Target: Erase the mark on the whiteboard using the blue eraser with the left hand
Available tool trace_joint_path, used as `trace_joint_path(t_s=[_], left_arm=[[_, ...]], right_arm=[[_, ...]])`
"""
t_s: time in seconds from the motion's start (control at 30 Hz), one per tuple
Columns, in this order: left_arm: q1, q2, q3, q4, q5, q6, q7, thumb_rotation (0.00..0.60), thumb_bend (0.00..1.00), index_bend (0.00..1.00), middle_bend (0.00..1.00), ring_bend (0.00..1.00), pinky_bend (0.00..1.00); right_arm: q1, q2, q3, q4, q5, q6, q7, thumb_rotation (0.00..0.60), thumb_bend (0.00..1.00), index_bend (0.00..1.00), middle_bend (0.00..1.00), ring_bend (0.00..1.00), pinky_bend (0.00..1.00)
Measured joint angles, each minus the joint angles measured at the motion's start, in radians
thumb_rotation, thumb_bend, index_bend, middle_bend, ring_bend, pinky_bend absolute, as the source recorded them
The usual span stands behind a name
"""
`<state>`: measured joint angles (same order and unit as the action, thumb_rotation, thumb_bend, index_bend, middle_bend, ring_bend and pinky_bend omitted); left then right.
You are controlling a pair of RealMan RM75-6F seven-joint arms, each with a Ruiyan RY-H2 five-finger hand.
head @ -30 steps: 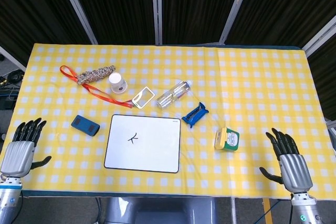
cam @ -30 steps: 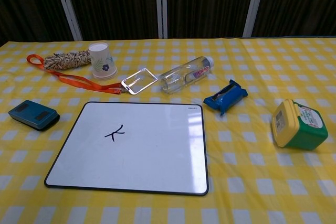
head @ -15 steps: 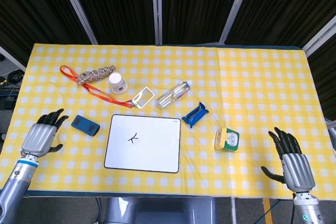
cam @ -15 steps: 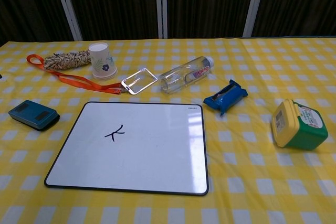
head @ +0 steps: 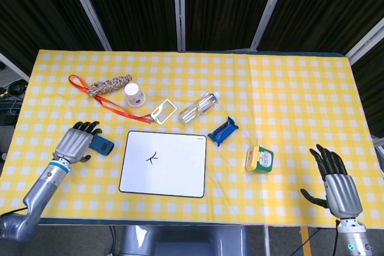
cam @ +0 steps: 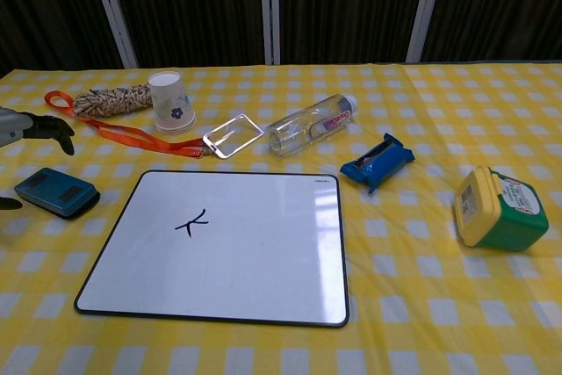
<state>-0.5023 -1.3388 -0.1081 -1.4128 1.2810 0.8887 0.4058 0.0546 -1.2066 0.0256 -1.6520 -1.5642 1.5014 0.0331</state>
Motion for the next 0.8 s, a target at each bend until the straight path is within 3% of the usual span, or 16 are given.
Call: trace_joint_path(t_s=[0.13,0.43,0.8], left_arm=[[-0.024,-0.027,0.004,0.015,-0.045,-0.021,0.046,0.6,0.29,0.24,0.09,0.14,0.16],[-0.059,-0.068,0.019,0.045,-0.11,-0.052,0.072,0.6,0.29,0.25,0.1,0.14,0.16],[-0.078,-0.09,0.029,0.077,-0.143,-0.055,0.061,0.6,0.32,0.34,0.17,0.19,0.19]], right_arm=[[0.001,0.0,-0.001,0.0,-0.001,-0.002,-0.001,0.6,0.07,0.0,0.0,0.0,0.0],[0.0,0.001,0.0,-0.001,-0.001,0.001,0.001,0.6,0.07,0.0,0.0,0.0,0.0],[0.0,-0.001,-0.001,0.0,-0.001,0.0,0.002,0.6,0.07,0.0,0.0,0.0,0.0]])
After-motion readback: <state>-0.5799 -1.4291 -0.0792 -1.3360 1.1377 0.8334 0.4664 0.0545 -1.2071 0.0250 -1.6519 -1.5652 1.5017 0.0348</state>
